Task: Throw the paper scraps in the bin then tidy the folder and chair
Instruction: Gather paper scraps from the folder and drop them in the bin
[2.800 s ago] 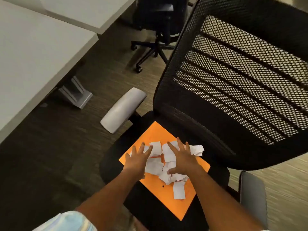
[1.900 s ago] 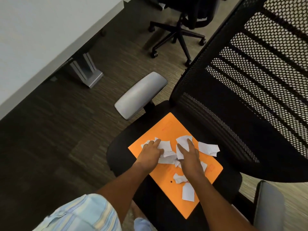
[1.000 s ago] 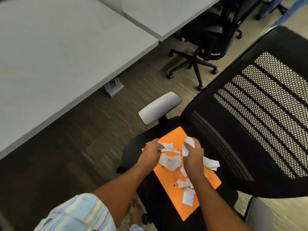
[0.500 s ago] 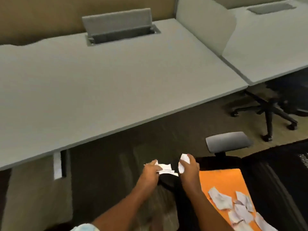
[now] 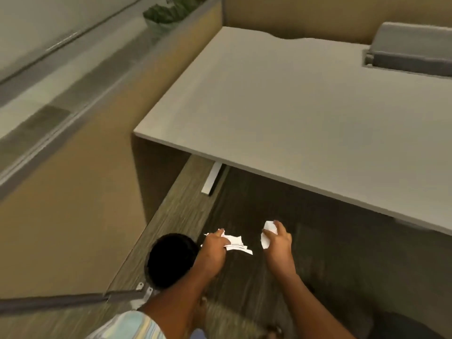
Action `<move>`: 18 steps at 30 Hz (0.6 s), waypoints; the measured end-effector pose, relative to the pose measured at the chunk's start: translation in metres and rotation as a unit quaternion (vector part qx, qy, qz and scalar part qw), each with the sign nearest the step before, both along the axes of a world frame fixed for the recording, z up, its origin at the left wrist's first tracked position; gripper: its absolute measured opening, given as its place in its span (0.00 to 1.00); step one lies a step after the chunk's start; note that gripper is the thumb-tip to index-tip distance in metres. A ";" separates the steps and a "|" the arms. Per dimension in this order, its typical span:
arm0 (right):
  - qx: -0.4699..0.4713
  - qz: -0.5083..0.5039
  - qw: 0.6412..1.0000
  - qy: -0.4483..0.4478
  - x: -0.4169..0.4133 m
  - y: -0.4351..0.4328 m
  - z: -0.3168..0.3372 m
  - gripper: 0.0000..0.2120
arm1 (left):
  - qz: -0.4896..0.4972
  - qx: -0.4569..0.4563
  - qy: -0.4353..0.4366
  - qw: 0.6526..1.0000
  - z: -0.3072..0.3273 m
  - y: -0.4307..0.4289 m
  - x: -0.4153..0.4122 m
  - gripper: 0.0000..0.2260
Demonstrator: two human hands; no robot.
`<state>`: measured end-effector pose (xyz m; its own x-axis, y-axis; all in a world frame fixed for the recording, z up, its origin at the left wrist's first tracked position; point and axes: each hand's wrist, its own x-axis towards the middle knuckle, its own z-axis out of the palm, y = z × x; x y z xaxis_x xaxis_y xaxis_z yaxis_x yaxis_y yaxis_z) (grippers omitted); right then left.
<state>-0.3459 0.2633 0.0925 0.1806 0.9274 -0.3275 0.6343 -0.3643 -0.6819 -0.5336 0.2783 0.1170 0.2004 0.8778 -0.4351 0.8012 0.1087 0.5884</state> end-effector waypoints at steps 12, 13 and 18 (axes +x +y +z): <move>0.001 0.186 0.980 -0.073 -0.167 0.038 -0.028 0.17 | 0.093 -0.004 0.048 0.994 -0.039 0.001 -0.173 0.15; -0.006 0.190 0.979 -0.071 -0.177 0.040 -0.031 0.18 | 0.091 -0.001 0.052 0.995 -0.043 0.001 -0.180 0.15; -0.040 0.214 0.974 -0.066 -0.219 0.046 -0.046 0.21 | 0.063 0.004 0.074 0.995 -0.068 0.001 -0.214 0.15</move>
<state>-0.5653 0.3089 0.0464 -0.1719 0.8991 -0.4027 0.8201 -0.0958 -0.5642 -0.7471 0.2794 0.0488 0.0227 0.8952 -0.4452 0.8589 0.2104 0.4669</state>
